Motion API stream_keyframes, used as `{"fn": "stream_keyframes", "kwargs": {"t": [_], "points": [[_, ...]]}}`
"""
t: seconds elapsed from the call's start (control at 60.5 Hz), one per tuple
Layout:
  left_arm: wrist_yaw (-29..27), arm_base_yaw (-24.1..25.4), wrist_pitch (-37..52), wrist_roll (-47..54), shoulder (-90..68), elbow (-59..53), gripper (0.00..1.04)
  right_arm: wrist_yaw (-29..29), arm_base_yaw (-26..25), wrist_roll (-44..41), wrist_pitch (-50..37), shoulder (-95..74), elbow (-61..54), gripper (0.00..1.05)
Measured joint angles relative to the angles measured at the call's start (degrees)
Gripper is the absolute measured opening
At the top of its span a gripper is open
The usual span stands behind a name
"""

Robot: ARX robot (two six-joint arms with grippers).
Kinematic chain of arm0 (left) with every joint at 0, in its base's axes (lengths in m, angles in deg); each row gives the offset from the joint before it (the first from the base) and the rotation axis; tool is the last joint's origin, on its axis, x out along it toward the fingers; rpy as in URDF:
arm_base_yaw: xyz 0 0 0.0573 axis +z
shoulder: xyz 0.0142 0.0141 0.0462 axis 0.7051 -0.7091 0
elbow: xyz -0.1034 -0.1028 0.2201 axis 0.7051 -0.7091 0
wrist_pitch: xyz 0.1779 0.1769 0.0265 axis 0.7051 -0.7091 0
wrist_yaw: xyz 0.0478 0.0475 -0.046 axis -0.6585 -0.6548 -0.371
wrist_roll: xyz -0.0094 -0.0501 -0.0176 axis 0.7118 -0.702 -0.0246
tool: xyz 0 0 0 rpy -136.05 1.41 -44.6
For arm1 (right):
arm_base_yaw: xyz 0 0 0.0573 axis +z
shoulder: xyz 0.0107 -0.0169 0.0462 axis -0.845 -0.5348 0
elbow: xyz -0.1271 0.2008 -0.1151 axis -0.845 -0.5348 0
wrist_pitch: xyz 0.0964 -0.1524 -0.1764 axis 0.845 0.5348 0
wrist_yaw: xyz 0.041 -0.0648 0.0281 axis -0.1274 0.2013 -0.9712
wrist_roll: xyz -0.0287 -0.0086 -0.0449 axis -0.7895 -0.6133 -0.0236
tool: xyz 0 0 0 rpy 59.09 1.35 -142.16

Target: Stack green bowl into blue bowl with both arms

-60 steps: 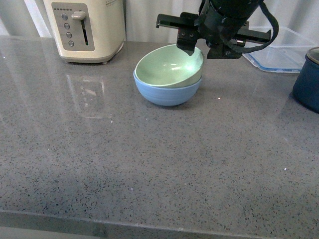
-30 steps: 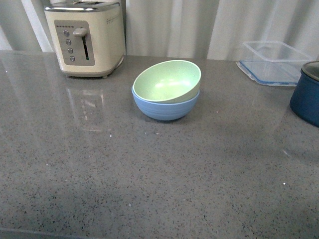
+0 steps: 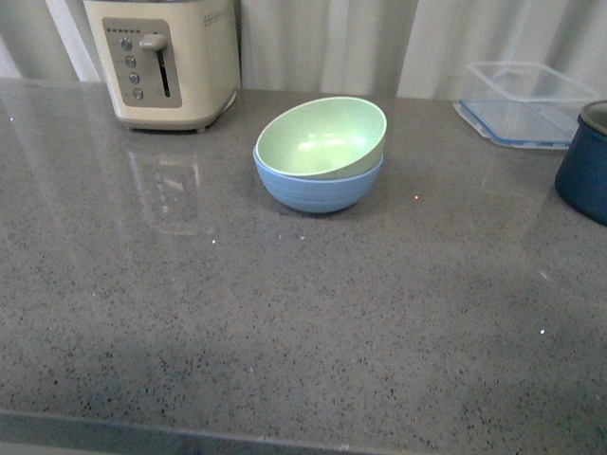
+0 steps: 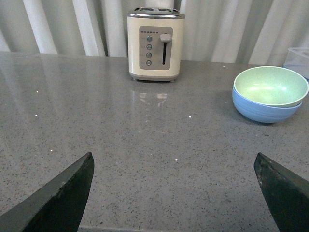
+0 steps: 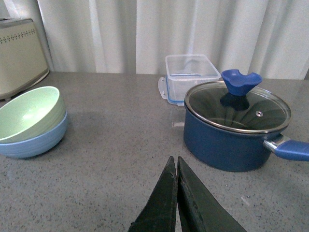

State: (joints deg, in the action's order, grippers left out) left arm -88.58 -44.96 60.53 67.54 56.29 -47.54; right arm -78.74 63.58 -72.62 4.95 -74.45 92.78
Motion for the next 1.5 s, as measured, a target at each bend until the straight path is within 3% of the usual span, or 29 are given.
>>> {"fn": "stream_keyframes", "kwargs": {"t": [0.099, 0.149, 0.264, 0.595, 1.504], "points": [[0.0, 0.0, 0.0, 0.0, 0.0, 0.0, 0.98, -1.3, -1.2, 0.0, 1.4, 3.0, -1.7, 0.01], [0.0, 0.0, 0.0, 0.0, 0.0, 0.0, 0.98, -4.6, -3.6, 0.0, 2.4, 4.7, -2.6, 0.01], [0.0, 0.0, 0.0, 0.0, 0.0, 0.0, 0.98, -5.1, -5.7, 0.0, 4.5, 8.3, -4.0, 0.01], [0.0, 0.0, 0.0, 0.0, 0.0, 0.0, 0.98, -5.5, -5.8, 0.0, 8.4, 17.3, -8.4, 0.01], [0.0, 0.0, 0.0, 0.0, 0.0, 0.0, 0.98, -5.5, -5.8, 0.0, 28.9, 38.3, -8.5, 0.01]]}}
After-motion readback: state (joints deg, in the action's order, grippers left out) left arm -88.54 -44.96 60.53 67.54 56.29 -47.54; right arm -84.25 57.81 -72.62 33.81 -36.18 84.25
